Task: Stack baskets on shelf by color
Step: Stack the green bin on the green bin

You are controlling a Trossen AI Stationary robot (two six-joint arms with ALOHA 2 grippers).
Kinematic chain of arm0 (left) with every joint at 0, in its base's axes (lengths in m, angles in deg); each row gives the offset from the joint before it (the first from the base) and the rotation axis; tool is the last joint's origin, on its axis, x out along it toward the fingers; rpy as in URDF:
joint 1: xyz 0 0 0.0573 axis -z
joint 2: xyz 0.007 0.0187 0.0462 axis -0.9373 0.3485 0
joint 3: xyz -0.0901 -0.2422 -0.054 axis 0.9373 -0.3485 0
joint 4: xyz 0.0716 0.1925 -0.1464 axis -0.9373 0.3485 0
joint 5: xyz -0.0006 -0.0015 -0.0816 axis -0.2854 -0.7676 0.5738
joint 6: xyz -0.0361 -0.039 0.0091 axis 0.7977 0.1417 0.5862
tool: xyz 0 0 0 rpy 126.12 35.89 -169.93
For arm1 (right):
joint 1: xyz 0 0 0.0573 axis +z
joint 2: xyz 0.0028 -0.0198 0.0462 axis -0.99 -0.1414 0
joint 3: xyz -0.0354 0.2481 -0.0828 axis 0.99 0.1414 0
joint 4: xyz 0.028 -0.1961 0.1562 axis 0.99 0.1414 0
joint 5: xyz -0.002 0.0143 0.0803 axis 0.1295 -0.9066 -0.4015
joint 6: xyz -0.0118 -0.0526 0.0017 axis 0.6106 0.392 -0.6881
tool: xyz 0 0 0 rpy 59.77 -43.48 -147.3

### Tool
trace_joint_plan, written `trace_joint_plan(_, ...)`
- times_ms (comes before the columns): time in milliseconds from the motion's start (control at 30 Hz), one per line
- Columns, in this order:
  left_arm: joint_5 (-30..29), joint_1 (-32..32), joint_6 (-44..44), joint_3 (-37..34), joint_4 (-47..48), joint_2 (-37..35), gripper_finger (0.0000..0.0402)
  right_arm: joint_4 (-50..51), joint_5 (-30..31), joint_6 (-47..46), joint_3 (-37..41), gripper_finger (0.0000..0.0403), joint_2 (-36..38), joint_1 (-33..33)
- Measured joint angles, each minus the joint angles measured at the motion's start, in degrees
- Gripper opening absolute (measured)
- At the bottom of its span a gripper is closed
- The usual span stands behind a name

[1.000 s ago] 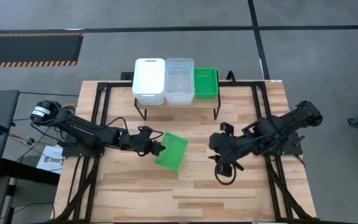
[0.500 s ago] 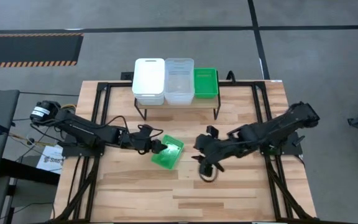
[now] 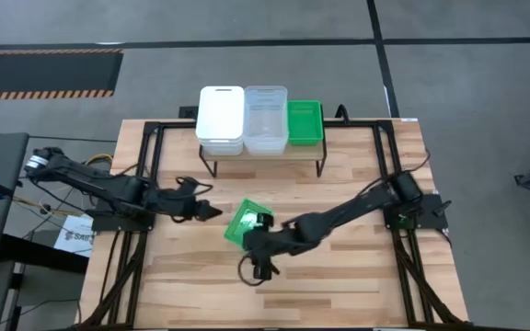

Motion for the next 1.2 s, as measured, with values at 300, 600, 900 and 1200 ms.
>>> trace_joint_plan(300, -6.5, 2.5, 0.0, -0.1, 3.8, -4.1, 0.0247, 3.1, -0.4, -6.1, -6.1, 0.0214, -11.7, -2.2)
trace_joint_plan(600, -4.8, 5.1, -1.0, -0.1, 2.4, -3.5, 0.0247, 7.5, -0.1, -10.0, -8.7, 0.0214, -7.9, -1.5)
trace_joint_plan(900, -6.1, 7.7, -2.7, -0.1, 2.9, -2.8, 0.0247, 5.9, 5.7, -13.9, -10.8, 0.0214, -4.2, -1.6)
trace_joint_plan(1200, -5.7, 8.2, -1.6, -0.1, 8.1, 0.0, 0.0247, -6.2, 5.2, -6.3, -11.2, 0.0214, -9.4, -4.1)
